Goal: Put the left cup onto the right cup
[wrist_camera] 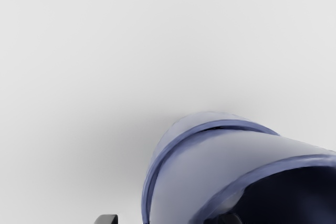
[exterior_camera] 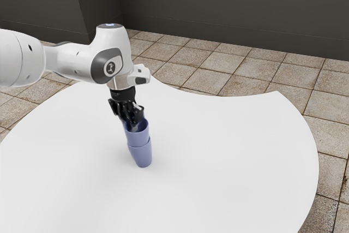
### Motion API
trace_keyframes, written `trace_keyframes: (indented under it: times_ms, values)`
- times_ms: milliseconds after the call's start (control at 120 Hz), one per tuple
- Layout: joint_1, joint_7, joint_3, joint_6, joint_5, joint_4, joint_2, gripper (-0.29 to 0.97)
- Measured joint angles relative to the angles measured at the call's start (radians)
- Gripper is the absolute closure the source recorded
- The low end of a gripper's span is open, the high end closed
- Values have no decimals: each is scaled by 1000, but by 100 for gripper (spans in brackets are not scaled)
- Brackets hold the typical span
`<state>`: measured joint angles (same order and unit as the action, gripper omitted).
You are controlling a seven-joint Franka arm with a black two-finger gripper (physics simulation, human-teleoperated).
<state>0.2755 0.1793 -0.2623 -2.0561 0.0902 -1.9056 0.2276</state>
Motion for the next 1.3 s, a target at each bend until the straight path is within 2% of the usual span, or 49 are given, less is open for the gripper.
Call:
trace_keyframes:
  times_ms: [167, 383, 825, 1300]
  values:
    - [1, 4, 0, -1, 2, 0, -6, 20]
    - [1, 9, -1, 9, 2, -1, -36, 7]
    - [1, 23, -2, 83, 1, 11, -131, 1]
    - [0, 28, -2, 189, 0, 232, -109, 0]
